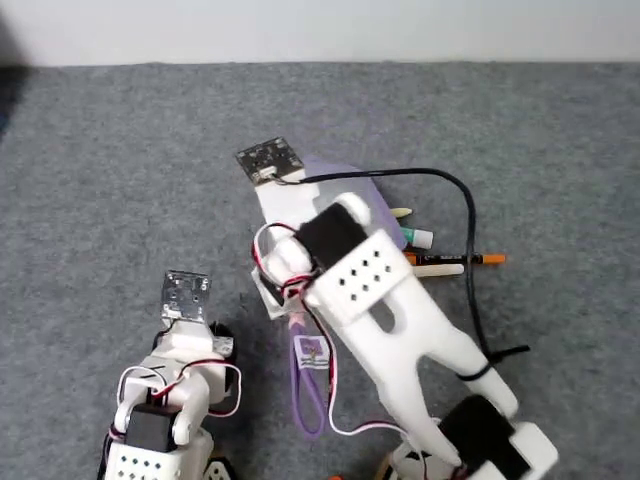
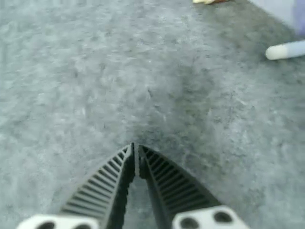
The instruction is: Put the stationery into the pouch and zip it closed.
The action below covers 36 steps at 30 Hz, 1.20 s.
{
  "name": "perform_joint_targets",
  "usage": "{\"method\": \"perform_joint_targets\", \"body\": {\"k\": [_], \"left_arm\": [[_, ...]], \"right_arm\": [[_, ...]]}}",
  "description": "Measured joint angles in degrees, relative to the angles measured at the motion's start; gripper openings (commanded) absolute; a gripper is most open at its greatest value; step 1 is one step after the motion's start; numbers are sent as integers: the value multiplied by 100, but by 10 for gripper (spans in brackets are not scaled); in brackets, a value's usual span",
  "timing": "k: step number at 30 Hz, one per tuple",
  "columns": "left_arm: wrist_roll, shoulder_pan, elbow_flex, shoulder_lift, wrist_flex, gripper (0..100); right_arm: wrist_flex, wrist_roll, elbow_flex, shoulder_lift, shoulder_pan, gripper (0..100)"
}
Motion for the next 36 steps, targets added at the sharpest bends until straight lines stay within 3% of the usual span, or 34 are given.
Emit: {"method": "perform_joint_targets", "body": {"k": [4, 10, 17, 23, 36], "left_arm": [[-642, -290, -18, 0, -352, 167], [-273, -818, -527, -9, -1037, 250], [835, 0, -1565, -26, -818, 273], [932, 527, -1626, -26, -818, 273], [958, 580, -1380, -26, -1108, 272]], "right_arm": [[0, 202, 0, -167, 158, 8], [-9, 246, 0, -273, 185, 8], [-334, 246, 0, -273, 185, 8], [-360, 246, 0, -273, 193, 8], [-211, 422, 0, -677, -149, 8]]}}
